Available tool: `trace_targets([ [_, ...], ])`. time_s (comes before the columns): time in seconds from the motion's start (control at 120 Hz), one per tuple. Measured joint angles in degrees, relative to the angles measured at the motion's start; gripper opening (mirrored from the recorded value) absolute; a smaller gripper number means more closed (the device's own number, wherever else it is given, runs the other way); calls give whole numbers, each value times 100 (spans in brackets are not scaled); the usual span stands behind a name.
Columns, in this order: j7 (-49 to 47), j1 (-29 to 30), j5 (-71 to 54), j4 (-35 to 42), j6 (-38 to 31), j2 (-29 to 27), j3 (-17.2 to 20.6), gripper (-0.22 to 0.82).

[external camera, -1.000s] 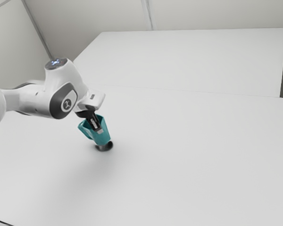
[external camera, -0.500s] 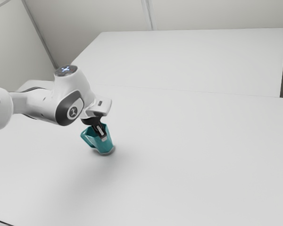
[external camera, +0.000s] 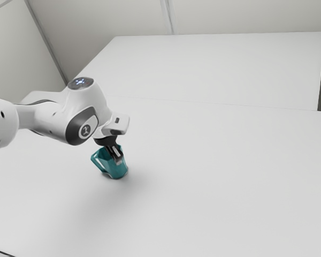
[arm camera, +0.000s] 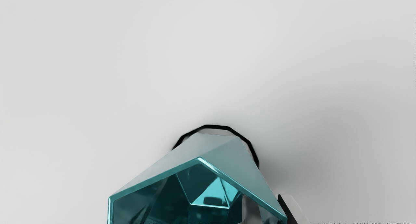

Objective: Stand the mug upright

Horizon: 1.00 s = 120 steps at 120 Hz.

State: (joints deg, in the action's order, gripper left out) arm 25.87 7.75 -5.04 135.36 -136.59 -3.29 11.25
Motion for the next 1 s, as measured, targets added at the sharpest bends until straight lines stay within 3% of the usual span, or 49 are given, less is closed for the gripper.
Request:
trace_targets([
  [0.15, -96, 15, 8, -2, 103, -131, 0, 30],
  [0.333, -171, -68, 11, -59, 291, -300, -1, 48],
  [0.533, -241, -232, 25, -410, 547, -590, -32, 55],
  [0.742, -410, -236, 83, -1777, 1483, -430, -73, 59],
  [1.0, -664, -265, 119, -3172, 2733, 9, -559, 60],
])
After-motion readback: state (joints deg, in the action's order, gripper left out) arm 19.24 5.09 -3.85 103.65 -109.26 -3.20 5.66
